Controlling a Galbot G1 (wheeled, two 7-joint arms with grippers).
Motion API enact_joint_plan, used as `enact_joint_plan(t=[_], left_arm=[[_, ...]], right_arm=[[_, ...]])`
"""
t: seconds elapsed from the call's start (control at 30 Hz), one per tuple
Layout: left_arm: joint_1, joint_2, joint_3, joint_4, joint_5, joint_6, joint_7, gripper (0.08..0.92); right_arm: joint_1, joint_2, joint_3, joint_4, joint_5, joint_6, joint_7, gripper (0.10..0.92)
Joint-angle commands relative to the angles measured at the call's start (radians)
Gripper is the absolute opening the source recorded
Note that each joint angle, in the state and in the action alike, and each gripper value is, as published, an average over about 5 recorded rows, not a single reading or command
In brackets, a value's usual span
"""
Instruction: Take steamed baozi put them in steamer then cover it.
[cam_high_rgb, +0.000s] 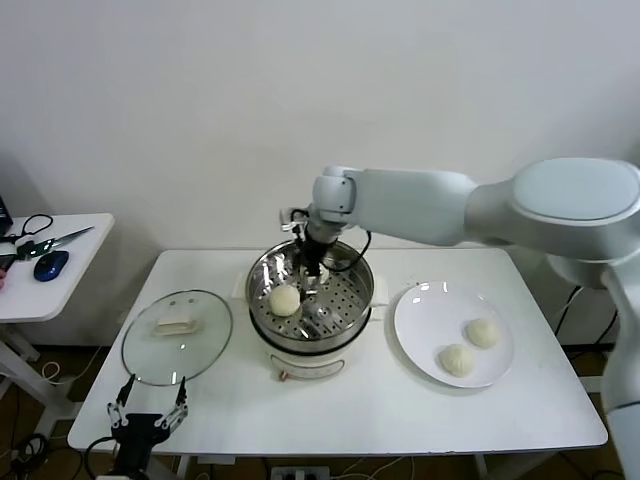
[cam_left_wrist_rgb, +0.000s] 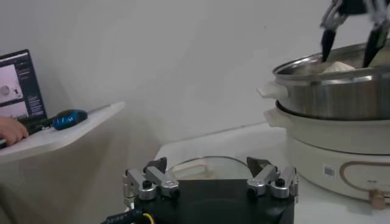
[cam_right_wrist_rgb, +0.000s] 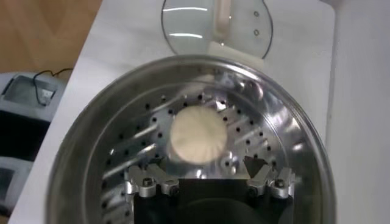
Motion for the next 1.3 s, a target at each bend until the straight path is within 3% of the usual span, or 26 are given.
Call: enact_joint_plan(t=[0.03, 0.33, 0.6, 0.93, 1.3], left_arm=[[0.0, -0.003, 0.002, 0.0, 0.006, 0.002, 0.001, 0.823], [-0.001, -0.015, 0.0, -0.009, 0.023, 0.01, 0.002, 0.823], [0.007, -0.024, -0.008, -0.026, 0.034, 0.016, 0.002, 0.823], [0.024, -0.039, -0.014, -0.025, 0.049, 0.014, 0.001, 0.823], [0.024, -0.047, -0.015, -0.011, 0.064, 0.015, 0.001, 0.823]], right_arm=[[0.086, -0.347, 0.016, 0.204, -0.109, 0.028, -0.073, 0.823], [-0.035, -0.635, 0.042, 0.314, -0.369, 0.051, -0.083, 0.823], [-0.228, -0.752, 0.132, 0.288, -0.552, 0.079, -0.095, 0.823], [-0.479, -0.77, 0.291, 0.205, -0.702, 0.11, -0.118, 0.823], [-0.545, -0.658, 0.357, 0.128, -0.719, 0.114, -0.115, 0.823]])
